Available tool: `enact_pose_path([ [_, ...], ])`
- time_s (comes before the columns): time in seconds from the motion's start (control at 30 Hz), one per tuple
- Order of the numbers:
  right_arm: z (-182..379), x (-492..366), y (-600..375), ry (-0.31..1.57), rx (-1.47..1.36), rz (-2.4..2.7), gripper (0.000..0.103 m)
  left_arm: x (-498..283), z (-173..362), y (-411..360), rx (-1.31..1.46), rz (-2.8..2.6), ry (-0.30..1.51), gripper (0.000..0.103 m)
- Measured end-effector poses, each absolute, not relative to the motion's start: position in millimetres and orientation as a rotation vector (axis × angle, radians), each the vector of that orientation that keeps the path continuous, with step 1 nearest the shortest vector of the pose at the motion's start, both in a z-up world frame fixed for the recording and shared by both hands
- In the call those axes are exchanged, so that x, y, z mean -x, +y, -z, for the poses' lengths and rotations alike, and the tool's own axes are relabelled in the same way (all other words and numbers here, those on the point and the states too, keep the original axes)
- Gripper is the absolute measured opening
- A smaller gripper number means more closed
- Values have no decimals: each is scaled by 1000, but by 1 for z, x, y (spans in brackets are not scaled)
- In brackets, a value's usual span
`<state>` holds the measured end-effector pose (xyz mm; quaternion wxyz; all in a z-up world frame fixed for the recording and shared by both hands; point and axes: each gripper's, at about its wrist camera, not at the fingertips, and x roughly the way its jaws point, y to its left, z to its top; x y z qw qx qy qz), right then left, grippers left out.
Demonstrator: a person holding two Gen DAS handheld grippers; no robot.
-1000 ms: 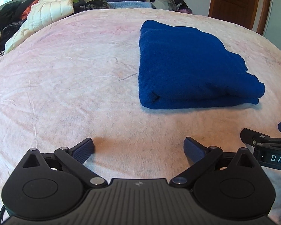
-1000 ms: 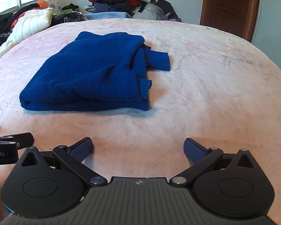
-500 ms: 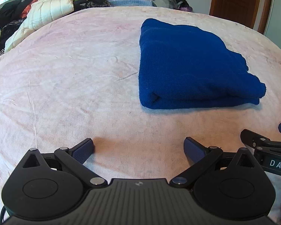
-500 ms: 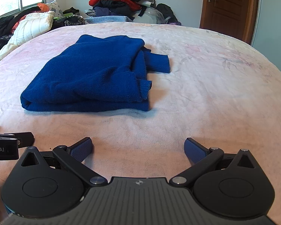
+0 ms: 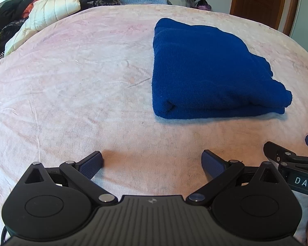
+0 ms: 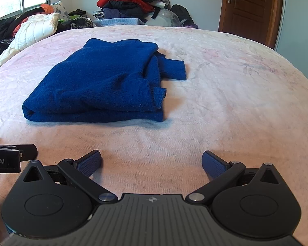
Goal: Fold small clothes
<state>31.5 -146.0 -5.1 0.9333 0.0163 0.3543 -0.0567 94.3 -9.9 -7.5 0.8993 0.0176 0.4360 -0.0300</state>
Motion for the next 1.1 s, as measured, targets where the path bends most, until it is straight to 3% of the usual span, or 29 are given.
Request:
enact_pose_path([
  [1.1, 5, -32, -146, 722, -34, 116, 103, -94, 8, -9, -40, 68, 899, 103],
])
